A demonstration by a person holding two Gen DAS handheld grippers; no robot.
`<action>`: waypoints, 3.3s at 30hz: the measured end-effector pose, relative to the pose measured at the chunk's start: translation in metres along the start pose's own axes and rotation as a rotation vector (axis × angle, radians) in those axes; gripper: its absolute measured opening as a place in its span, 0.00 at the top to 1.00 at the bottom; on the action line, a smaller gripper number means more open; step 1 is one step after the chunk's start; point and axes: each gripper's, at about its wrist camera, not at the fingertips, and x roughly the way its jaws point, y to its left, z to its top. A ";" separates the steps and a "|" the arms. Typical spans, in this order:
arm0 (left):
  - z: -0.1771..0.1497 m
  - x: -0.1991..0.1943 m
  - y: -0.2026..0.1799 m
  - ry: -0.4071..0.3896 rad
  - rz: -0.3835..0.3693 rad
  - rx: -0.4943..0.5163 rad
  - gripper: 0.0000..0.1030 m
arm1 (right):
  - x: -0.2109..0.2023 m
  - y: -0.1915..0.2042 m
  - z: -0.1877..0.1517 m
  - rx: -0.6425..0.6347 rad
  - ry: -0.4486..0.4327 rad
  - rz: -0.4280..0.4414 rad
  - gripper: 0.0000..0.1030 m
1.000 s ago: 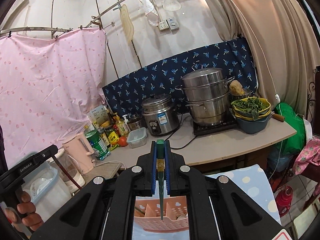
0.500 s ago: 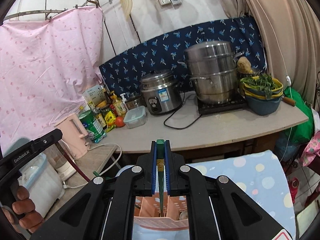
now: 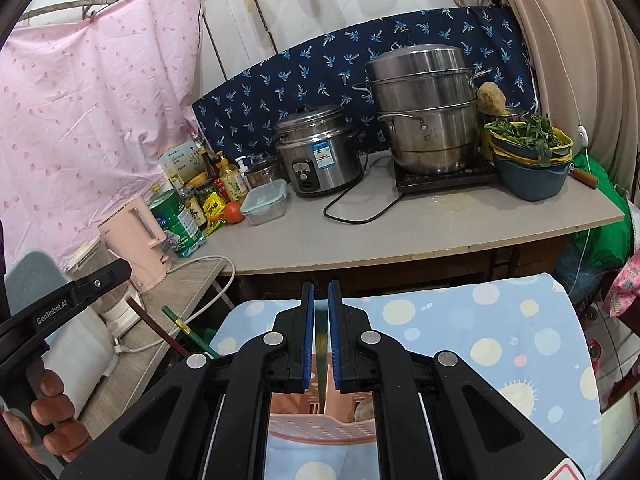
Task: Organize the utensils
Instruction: 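Lower the chopsticks into the basket and open both tools, then move both open tools down to the row of chopsticks on the cloth, then close the right tool on a dark red chopstick while the left grasps another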
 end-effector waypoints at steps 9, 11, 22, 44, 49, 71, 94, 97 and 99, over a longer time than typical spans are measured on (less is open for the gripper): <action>-0.008 -0.005 0.007 0.014 0.010 0.005 0.92 | -0.013 -0.002 -0.004 0.000 -0.012 -0.009 0.90; -0.011 -0.008 0.008 0.022 0.009 0.003 0.91 | -0.018 -0.003 -0.007 0.000 -0.008 -0.005 0.90; -0.048 -0.036 0.002 0.082 0.033 0.040 0.76 | -0.052 0.003 -0.053 -0.002 0.051 0.027 0.89; -0.213 -0.085 0.023 0.319 0.033 0.047 0.62 | -0.127 0.009 -0.244 -0.041 0.307 0.006 0.83; -0.250 -0.096 0.028 0.349 0.044 0.054 0.50 | -0.135 0.009 -0.281 -0.046 0.351 -0.015 0.73; -0.329 -0.114 0.036 0.473 0.041 0.080 0.45 | -0.138 0.004 -0.336 -0.065 0.430 -0.065 0.82; -0.352 -0.119 0.018 0.516 0.013 0.122 0.45 | -0.138 0.001 -0.338 -0.068 0.414 -0.082 0.92; -0.353 -0.120 0.016 0.516 0.010 0.128 0.47 | -0.139 0.001 -0.339 -0.066 0.412 -0.081 0.92; -0.355 -0.120 0.015 0.524 0.007 0.129 0.50 | -0.139 0.001 -0.339 -0.066 0.412 -0.081 0.92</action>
